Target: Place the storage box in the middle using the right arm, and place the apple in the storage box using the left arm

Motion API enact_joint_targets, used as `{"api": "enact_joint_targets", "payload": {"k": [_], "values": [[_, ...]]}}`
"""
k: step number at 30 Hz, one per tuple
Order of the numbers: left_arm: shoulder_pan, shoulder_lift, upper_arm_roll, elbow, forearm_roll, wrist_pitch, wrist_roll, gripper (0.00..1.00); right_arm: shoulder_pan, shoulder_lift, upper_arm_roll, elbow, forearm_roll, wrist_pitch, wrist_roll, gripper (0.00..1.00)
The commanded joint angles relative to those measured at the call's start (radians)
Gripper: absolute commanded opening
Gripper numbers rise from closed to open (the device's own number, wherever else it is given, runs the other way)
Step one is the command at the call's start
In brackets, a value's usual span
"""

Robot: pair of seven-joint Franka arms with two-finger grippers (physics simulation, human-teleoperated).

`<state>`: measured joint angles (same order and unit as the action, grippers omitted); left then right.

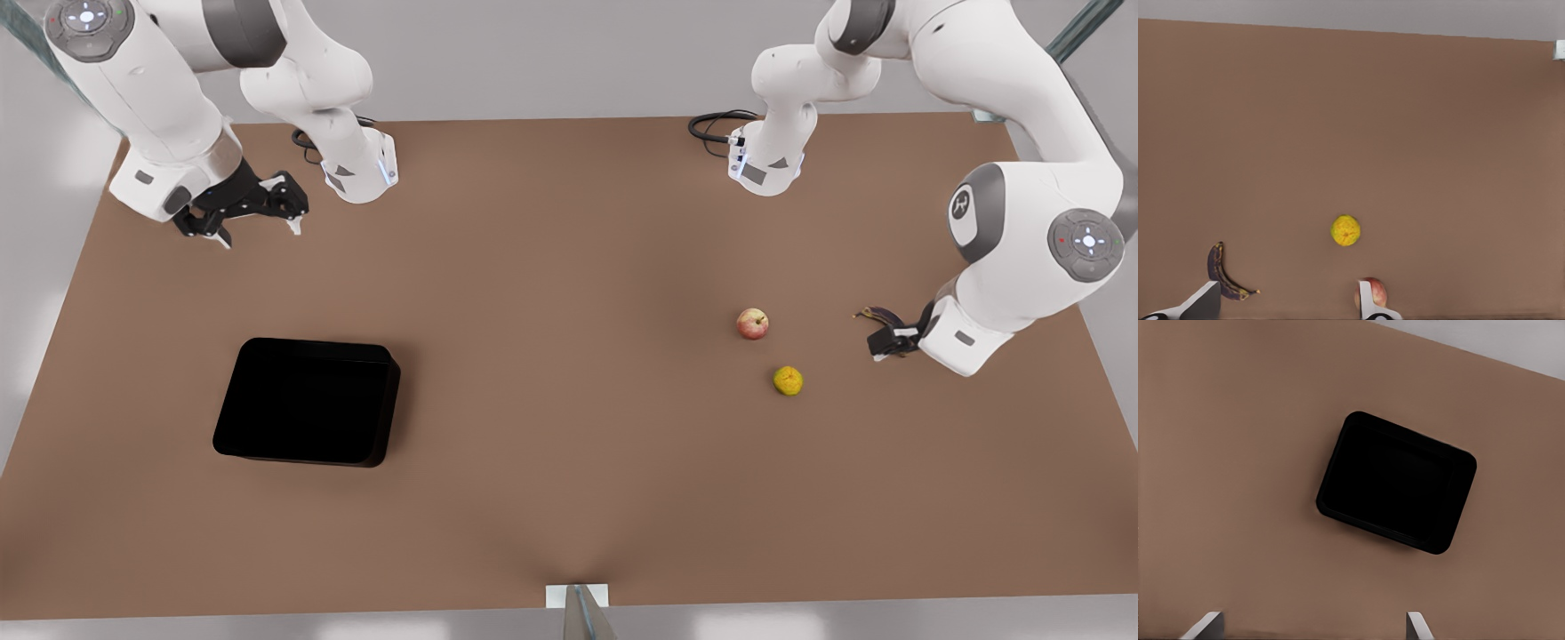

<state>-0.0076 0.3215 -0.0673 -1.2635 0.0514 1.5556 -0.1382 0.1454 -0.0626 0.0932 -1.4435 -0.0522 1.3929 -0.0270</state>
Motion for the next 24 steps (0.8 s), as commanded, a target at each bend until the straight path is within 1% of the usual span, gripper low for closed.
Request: {"api": "enact_joint_targets", "payload": {"k": [1, 3, 4, 5, 6, 7, 8, 11, 12, 13, 15, 16, 17, 18, 20, 22, 24], "values": [[0.000, 0.001, 0.000, -0.001, -0.004, -0.005, -0.001, 1.00, -0.064, 0.000, 0.000, 0.002, 0.000, 0.000, -0.001, 1.00], [-0.009, 0.001, 0.001, -0.001, 0.001, -0.009, -0.004, 1.00, -0.064, 0.001, 0.000, -0.005, 0.000, 0.006, -0.001, 1.00], [-0.008, -0.002, 0.004, -0.005, 0.001, -0.012, -0.003, 1.00, -0.041, 0.046, 0.003, -0.020, 0.002, 0.032, 0.009, 1.00], [-0.011, -0.002, 0.006, -0.010, 0.002, -0.017, -0.003, 1.00, -0.020, 0.058, 0.007, -0.060, 0.008, 0.090, 0.012, 1.00], [-0.012, 0.007, 0.004, -0.011, 0.004, -0.019, 0.003, 1.00, -0.018, 0.063, 0.014, -0.149, 0.009, 0.198, 0.019, 1.00], [-0.015, 0.014, 0.003, -0.016, 0.012, -0.019, 0.006, 1.00, 0.000, 0.096, 0.014, -0.182, 0.011, 0.264, 0.025, 1.00], [-0.023, 0.028, 0.001, -0.037, 0.010, -0.019, -0.004, 1.00, 0.008, 0.110, 0.014, -0.198, 0.008, 0.282, 0.058, 1.00], [-0.038, 0.016, -0.002, -0.203, 0.002, 0.060, -0.029, 1.00, 0.011, 0.168, 0.014, -0.235, 0.009, 0.359, 0.082, 1.00], [-0.034, -0.011, -0.002, -0.276, -0.002, 0.089, -0.031, 1.00, 0.010, 0.172, 0.014, -0.270, 0.009, 0.425, 0.082, 1.00], [-0.037, -0.083, -0.002, -0.382, -0.005, 0.144, -0.031, 1.00, 0.023, 0.202, 0.014, -0.273, 0.008, 0.446, 0.160, 1.00], [-0.046, -0.229, -0.003, -0.583, -0.010, 0.224, -0.020, 1.00, 0.043, 0.270, 0.014, -0.270, -0.002, 0.537, 0.185, 1.00], [-0.045, -0.286, -0.031, -0.669, -0.050, 0.233, -0.032, 1.00, 0.043, 0.285, 0.013, -0.268, -0.002, 0.543, 0.202, 1.00], [-0.045, -0.314, -0.052, -0.728, -0.091, 0.251, -0.095, 1.00, 0.043, 0.293, 0.013, -0.265, -0.002, 0.546, 0.263, 1.00], [-0.045, -0.315, -0.071, -0.752, -0.097, 0.268, -0.149, 1.00, 0.062, 0.310, 0.013, -0.265, -0.002, 0.581, 0.292, 1.00], [-0.046, -0.315, -0.118, -0.752, -0.108, 0.258, -0.265, 1.00, 0.060, 0.366, 0.011, -0.265, -0.002, 0.650, 0.297, 1.00], [-0.048, -0.303, -0.126, -0.763, -0.160, 0.296, -0.343, 1.00, 0.065, 0.418, 0.013, -0.264, -0.002, 0.716, 0.363, 1.00], [-0.048, -0.308, -0.141, -0.800, -0.200, 0.350, -0.386, 1.00, 0.062, 0.469, 0.000, -0.265, -0.003, 0.779, 0.365, 1.00]]}}
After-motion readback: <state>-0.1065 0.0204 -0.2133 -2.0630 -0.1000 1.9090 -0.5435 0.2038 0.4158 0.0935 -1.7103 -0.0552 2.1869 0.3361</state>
